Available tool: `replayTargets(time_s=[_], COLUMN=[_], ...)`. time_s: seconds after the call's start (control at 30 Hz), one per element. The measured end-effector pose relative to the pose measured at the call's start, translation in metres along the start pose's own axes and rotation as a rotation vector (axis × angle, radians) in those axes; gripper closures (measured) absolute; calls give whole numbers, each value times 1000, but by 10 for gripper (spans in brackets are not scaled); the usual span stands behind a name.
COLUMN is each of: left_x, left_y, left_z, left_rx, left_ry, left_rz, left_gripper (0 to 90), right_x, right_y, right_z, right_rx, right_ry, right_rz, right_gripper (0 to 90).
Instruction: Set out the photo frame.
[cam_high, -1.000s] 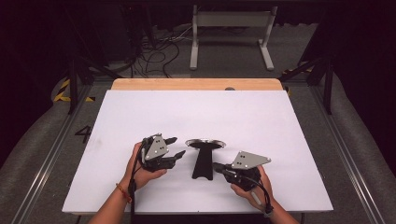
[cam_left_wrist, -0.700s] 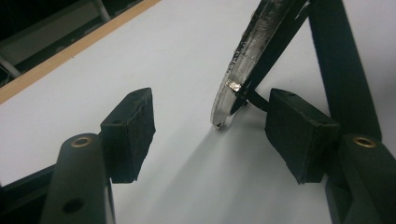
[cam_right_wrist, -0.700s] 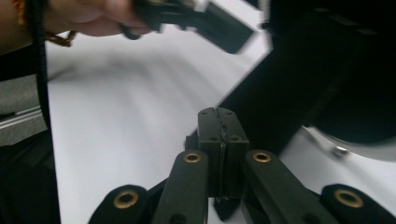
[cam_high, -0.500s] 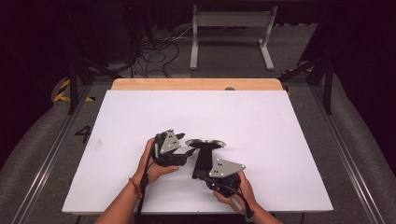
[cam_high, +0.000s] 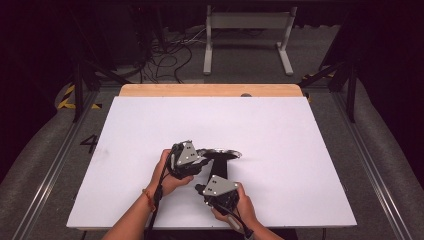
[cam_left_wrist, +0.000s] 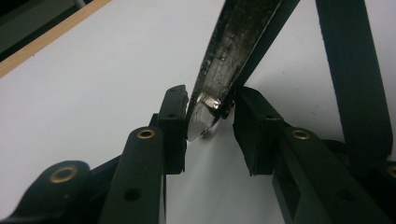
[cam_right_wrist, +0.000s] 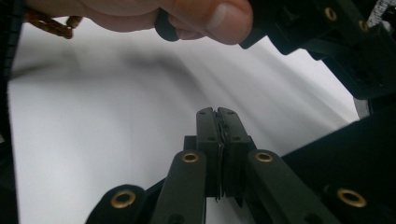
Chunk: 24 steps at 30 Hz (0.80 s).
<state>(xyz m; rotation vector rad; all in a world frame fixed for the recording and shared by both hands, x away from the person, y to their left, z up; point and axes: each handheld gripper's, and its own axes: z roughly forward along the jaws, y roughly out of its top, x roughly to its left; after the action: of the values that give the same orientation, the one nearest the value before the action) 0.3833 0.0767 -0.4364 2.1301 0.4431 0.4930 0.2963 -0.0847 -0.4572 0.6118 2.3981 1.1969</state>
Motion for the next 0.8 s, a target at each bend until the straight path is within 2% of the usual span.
replayTargets(time_s=[0.07, 0.17, 0.37, 0.6, 0.7, 0.8], left_x=[-1, -2, -7, -7, -8, -9], left_y=[0, 1, 2, 2, 2, 3], left_z=[0, -1, -1, -1, -1, -1], left_rx=[7, 14, 20, 22, 26, 32], left_ry=[6, 9, 22, 28, 32, 35], left_rz=[6, 8, 20, 30, 35, 45], left_gripper=[663, 677, 742, 743, 744, 751], right_x=[2, 5, 6, -2, -12, -15], right_y=[2, 4, 1, -1, -5, -6], right_z=[3, 5, 9, 5, 2, 0], right_rx=[0, -7, 15, 24, 49, 51], right_ry=[-12, -39, -72, -93, -126, -133], right_rz=[11, 7, 35, 53, 77, 74], right_gripper=[859, 875, 892, 888, 888, 897])
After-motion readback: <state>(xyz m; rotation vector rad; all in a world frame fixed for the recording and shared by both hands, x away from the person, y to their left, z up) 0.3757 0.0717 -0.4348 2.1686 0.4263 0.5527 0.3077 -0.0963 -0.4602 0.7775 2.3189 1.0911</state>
